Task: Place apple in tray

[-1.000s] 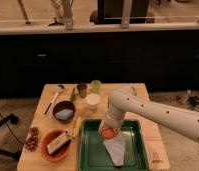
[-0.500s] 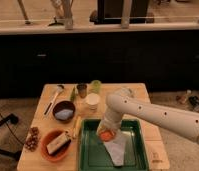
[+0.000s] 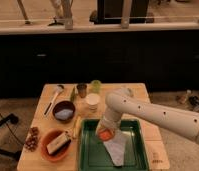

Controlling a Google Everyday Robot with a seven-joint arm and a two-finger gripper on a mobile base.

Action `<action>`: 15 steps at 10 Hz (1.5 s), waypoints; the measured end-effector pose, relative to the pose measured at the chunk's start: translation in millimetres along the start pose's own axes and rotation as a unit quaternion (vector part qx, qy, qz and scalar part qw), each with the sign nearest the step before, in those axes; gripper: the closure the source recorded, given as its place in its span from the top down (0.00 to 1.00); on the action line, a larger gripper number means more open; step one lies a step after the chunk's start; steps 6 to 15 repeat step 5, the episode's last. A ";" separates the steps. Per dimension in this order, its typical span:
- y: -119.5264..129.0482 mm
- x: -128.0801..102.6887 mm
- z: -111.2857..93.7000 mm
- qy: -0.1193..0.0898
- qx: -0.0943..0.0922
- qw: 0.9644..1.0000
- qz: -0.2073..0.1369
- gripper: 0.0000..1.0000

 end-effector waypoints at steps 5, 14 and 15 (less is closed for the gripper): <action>-3.1 1.2 2.0 -0.001 0.011 1.000 -0.003 0.02; -3.1 1.2 2.0 -0.001 0.011 1.000 -0.003 0.02; -3.1 1.2 2.0 -0.001 0.011 1.000 -0.003 0.02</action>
